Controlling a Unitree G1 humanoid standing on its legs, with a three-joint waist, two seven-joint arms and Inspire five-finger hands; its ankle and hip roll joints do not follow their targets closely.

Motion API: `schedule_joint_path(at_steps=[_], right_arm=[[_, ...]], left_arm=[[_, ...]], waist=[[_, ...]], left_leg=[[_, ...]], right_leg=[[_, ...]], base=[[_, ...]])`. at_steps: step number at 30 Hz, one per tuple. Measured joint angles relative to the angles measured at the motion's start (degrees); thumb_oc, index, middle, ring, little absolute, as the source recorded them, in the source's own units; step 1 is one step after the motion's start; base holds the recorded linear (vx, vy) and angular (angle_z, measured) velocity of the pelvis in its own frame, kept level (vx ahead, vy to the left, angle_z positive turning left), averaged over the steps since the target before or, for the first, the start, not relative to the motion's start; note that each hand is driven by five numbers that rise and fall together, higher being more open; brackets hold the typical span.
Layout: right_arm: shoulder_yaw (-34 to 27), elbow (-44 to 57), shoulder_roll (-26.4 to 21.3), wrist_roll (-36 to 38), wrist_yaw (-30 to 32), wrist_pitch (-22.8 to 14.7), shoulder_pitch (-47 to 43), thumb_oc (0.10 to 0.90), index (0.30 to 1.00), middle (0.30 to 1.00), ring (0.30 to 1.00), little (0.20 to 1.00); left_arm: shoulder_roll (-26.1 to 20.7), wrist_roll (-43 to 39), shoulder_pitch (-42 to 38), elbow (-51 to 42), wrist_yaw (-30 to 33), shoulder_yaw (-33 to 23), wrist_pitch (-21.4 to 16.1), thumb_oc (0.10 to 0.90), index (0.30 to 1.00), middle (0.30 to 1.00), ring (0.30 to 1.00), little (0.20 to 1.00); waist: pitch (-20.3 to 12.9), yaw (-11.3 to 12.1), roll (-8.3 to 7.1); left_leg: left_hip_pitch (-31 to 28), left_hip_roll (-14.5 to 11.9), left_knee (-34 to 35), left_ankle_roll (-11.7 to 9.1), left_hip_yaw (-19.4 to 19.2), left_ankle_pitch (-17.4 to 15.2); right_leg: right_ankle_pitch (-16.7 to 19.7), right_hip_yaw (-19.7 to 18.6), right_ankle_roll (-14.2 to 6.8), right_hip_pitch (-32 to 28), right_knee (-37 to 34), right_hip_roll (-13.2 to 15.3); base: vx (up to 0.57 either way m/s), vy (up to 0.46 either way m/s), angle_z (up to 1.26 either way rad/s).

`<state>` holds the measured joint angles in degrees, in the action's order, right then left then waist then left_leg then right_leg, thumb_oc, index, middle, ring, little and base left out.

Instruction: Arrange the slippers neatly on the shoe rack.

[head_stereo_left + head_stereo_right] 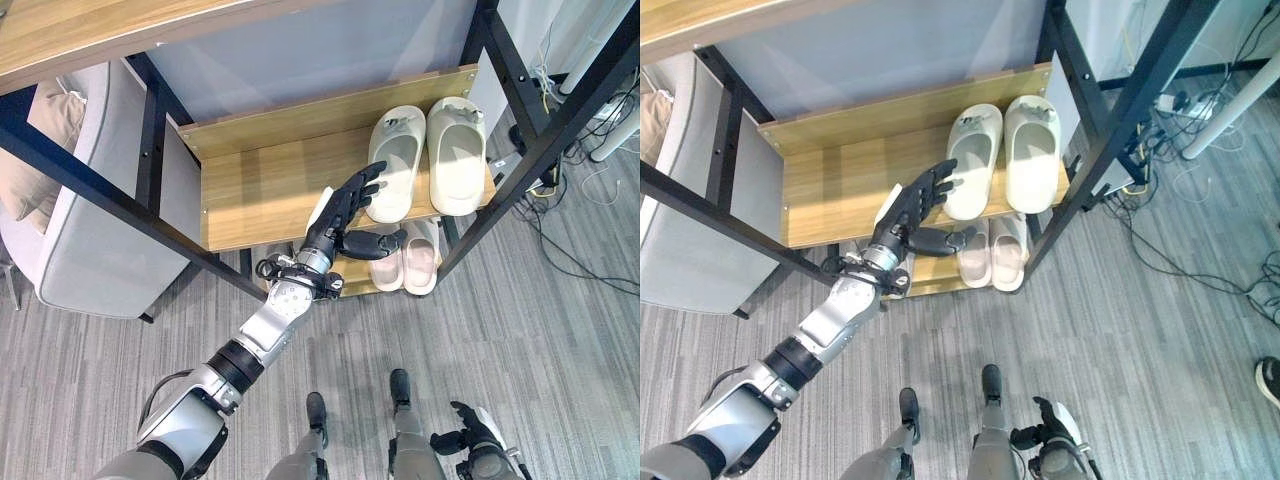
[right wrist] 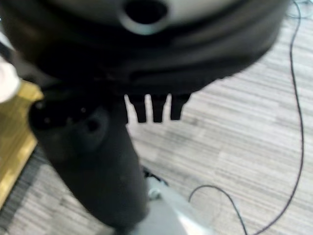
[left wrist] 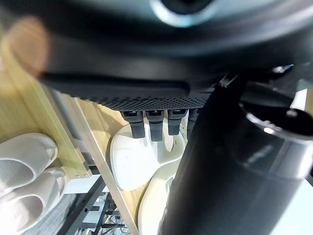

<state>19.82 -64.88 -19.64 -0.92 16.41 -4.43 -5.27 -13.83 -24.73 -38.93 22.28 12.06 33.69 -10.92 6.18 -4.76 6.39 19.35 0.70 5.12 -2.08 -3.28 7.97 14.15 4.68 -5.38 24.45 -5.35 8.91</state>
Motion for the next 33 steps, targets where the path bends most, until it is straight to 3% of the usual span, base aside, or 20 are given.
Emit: schedule_joint_path(at_steps=[28, 33], right_arm=[[0.34, 0.12, 0.07, 0.01, 0.00, -0.06, -0.01, 0.800, 0.900, 0.900, 0.900, 0.900], [1.12, 0.05, 0.42, 0.25, -0.03, -0.04, -0.04, 0.800, 0.900, 0.900, 0.900, 0.900]], left_arm=[[4.79, -2.40, 0.01, 0.57, 0.23, 0.04, 0.00, 0.800, 0.900, 0.900, 0.900, 0.900], [5.79, -2.77, 0.00, 1.55, 1.21, 0.05, 0.00, 0.800, 0.900, 0.900, 0.900, 0.900]], waist=[[-0.05, -0.93, -0.10], [-0.61, -0.97, -1.08]], left_leg=[[0.25, 0.17, -0.01, 0.07, -0.07, -0.05], [0.27, 0.16, 0.00, 0.07, -0.10, -0.05]], right_leg=[[-0.03, -0.20, -0.06, 0.25, 0.01, 0.12], [-0.04, -0.21, -0.06, 0.31, 0.01, 0.11]], base=[[0.00, 0.000, 0.00], [0.00, 0.000, 0.00]])
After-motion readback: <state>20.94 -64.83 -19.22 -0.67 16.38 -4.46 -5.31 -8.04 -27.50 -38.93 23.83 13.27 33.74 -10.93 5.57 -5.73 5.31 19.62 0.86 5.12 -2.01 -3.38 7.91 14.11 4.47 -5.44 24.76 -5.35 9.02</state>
